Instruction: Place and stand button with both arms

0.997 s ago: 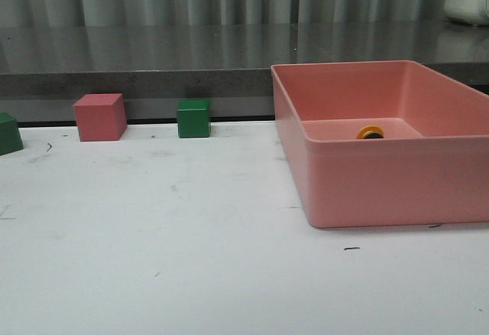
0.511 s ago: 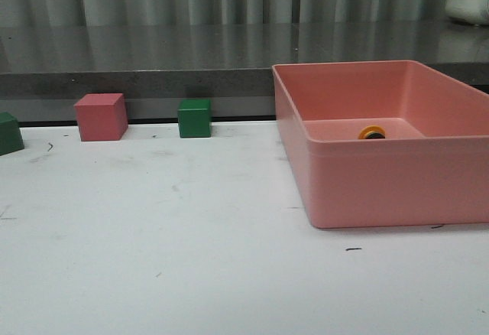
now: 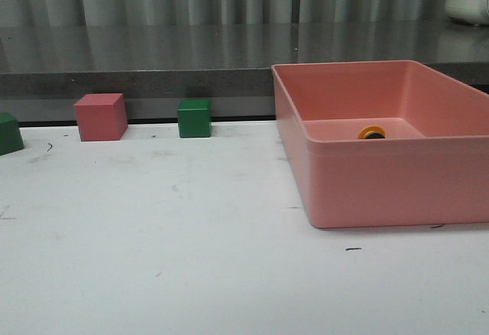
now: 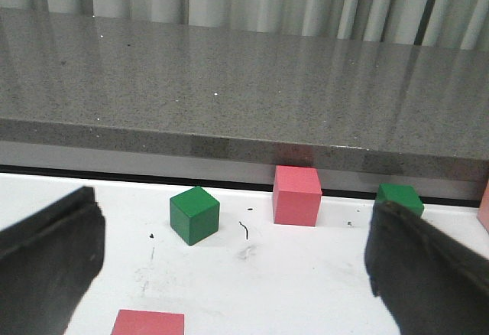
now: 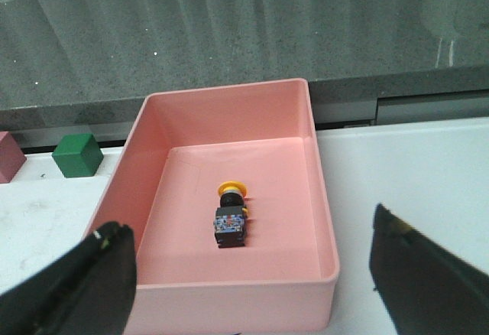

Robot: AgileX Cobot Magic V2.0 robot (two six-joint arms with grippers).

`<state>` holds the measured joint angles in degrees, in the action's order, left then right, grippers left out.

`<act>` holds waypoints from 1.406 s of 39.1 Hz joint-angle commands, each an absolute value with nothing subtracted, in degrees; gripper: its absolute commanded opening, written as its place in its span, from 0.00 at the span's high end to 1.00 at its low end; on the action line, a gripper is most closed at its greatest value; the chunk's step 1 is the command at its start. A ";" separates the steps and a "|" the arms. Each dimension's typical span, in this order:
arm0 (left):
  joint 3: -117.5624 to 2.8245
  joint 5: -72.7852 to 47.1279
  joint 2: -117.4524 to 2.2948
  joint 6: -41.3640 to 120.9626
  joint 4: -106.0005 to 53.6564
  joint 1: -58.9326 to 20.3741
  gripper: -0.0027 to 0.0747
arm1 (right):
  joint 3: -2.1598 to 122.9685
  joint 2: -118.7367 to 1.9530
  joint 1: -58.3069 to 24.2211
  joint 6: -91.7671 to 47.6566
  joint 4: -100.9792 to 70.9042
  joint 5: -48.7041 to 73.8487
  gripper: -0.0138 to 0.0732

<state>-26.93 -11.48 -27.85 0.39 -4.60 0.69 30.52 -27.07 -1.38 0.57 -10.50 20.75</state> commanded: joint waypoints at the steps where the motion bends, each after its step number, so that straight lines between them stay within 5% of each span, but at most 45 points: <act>1: -29.01 -6.59 -28.37 0.34 -4.72 0.82 0.07 | 32.76 -28.75 -1.09 0.00 -9.96 13.70 0.10; 23: -29.01 -6.59 -28.47 0.34 -4.72 0.82 0.07 | 52.03 -69.24 -1.77 0.00 -9.96 16.12 0.10; 37: -29.01 -6.59 -28.47 0.34 -4.72 0.82 0.07 | 71.64 -89.22 -10.59 0.00 -9.92 31.41 0.10; 55: -29.01 -6.59 -28.47 0.34 -4.72 0.82 0.07 | 88.92 -107.85 -10.54 14.13 -0.43 46.52 0.10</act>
<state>-26.93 -11.36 -27.85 0.39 -4.60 0.69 86.51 -108.74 -10.76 13.15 -1.73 47.20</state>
